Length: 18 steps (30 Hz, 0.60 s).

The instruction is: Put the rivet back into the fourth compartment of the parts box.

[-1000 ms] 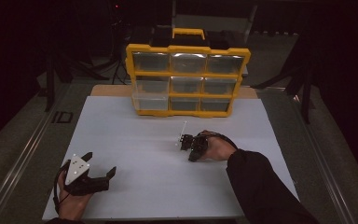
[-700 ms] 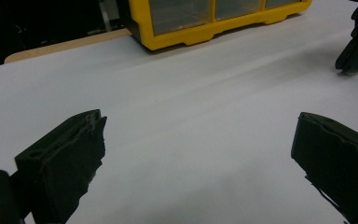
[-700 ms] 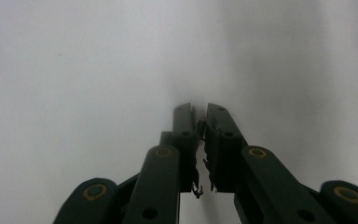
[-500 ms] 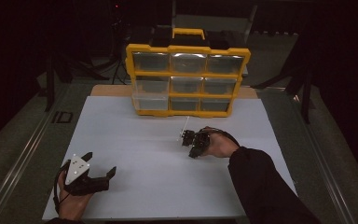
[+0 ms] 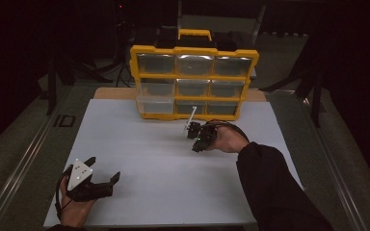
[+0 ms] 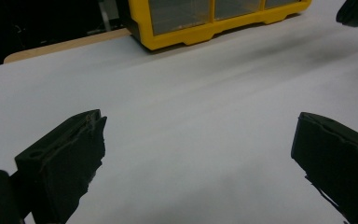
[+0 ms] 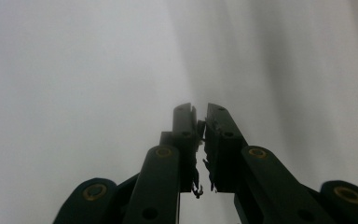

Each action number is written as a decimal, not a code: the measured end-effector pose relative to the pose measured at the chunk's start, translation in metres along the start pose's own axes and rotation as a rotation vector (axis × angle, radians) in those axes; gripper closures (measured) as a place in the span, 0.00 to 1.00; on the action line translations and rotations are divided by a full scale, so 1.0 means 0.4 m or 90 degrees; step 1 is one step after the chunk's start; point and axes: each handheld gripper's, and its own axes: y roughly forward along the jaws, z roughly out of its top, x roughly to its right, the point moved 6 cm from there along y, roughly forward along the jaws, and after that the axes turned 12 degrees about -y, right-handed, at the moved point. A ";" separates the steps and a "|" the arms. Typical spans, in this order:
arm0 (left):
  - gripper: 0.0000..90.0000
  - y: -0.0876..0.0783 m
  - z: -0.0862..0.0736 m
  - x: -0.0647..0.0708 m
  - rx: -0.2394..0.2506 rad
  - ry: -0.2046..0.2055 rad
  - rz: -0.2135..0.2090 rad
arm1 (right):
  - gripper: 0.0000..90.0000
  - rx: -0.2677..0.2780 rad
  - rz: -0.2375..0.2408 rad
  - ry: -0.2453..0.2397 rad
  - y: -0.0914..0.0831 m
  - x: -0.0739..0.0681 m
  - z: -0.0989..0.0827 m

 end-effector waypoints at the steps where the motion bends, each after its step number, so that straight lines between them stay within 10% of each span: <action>1: 0.04 0.000 0.000 0.000 0.000 0.000 0.000 | 0.92 0.001 -0.003 -0.003 -0.006 0.003 0.004; 18: 0.04 0.000 0.000 0.000 0.000 0.000 -0.001 | 0.92 0.029 -0.025 -0.003 -0.087 0.056 0.050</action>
